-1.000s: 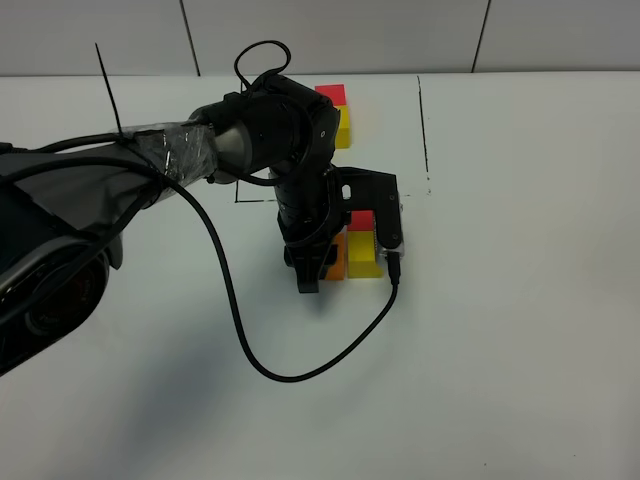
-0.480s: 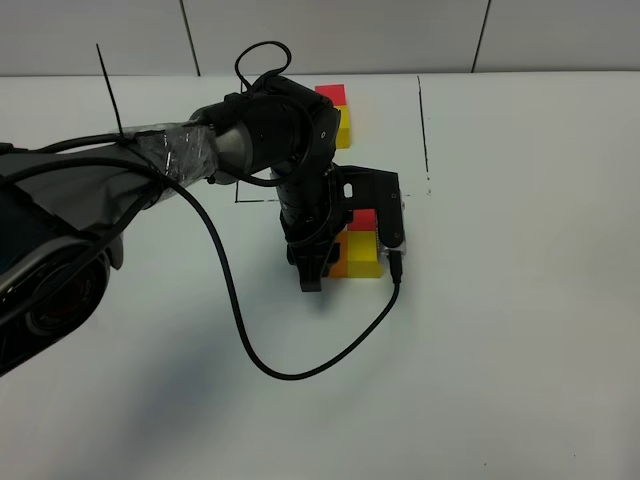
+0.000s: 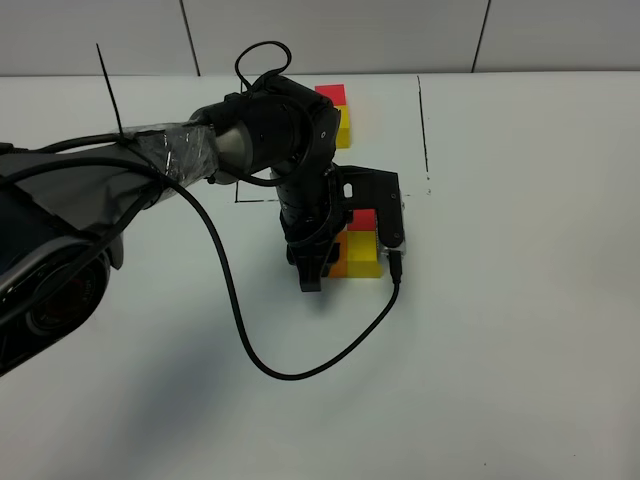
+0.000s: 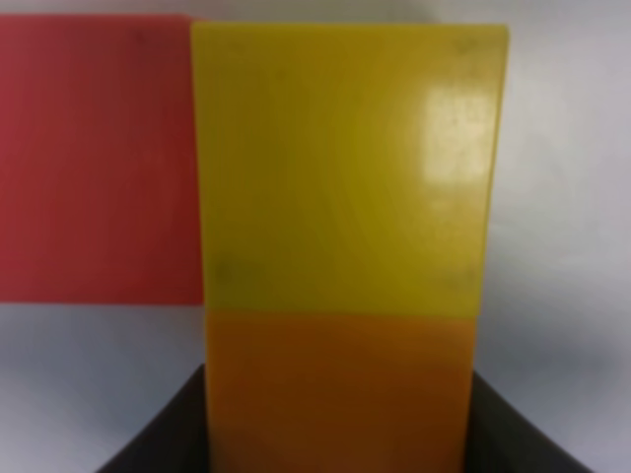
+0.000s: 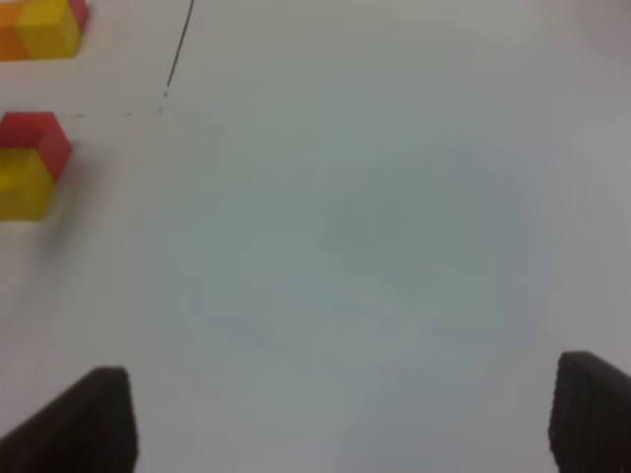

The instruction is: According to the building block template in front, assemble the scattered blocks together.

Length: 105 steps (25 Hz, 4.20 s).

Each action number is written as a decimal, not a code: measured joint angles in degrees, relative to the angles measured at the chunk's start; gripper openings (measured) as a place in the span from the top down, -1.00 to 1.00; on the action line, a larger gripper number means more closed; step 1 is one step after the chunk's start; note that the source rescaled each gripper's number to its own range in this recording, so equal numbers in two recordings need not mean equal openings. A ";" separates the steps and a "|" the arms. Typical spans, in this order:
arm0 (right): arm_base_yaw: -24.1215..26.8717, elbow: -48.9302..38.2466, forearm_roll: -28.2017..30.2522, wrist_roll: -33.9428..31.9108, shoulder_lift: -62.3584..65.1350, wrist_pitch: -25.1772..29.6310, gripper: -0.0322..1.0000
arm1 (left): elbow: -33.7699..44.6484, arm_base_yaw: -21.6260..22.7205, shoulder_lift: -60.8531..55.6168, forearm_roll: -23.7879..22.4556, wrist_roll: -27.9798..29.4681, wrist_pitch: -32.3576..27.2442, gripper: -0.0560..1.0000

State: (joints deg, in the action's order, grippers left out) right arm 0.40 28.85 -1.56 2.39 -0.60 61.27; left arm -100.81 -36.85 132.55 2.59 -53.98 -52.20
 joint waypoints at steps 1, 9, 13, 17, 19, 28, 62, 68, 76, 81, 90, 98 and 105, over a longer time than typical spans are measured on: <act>0.00 0.00 -0.02 0.00 0.00 0.00 -0.43 | 0.00 0.00 0.00 -0.23 0.00 0.00 0.89; 0.00 0.00 -0.02 0.00 0.00 0.00 -0.43 | 0.00 0.00 0.00 -0.63 0.00 0.00 0.89; 0.00 0.00 -0.02 0.00 0.00 0.00 -0.43 | 0.00 0.00 0.19 -2.59 0.00 0.06 0.49; 0.00 0.00 -0.02 0.00 0.00 0.00 -0.43 | 0.00 0.06 -0.66 -3.78 0.00 0.00 -0.18; 0.00 0.00 -0.02 0.00 0.00 0.00 -0.43 | 0.00 0.06 -1.77 -3.84 0.00 -0.07 -0.47; 0.00 0.00 -0.02 0.00 0.00 -0.06 -0.43 | 0.00 1.71 -8.44 -5.22 3.54 -4.43 -0.76; 0.00 0.00 -0.12 0.00 0.00 -0.06 -0.43 | 43.46 42.94 -73.91 0.52 37.46 -0.89 -0.76; 0.00 0.00 -0.29 0.00 0.00 -0.06 -0.43 | 53.20 41.68 -92.32 1.39 39.76 0.39 -0.75; 0.00 0.00 -1.39 -0.05 0.00 -0.06 -0.43 | 59.35 39.97 -108.08 1.68 41.81 -5.85 -0.67; 0.00 0.00 -1.46 -0.05 0.00 -0.06 -0.43 | 63.25 39.97 -114.28 0.78 43.20 -7.68 -0.62; 0.00 0.00 -1.46 0.01 0.00 -0.06 -0.43 | 70.22 39.97 -123.23 0.66 43.37 -10.33 -0.57; 0.00 0.00 -1.46 0.01 0.00 -0.06 -0.43 | 71.81 39.97 -127.80 0.66 43.37 -9.06 -0.52; 0.00 0.00 -1.46 -0.04 0.00 -0.06 -0.43 | 71.81 39.97 -128.44 0.66 43.47 -8.82 -0.51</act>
State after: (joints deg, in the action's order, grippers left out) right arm 0.40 28.85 -3.01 2.35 -0.60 61.21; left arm -29.01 3.12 4.11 3.25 -10.51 -61.02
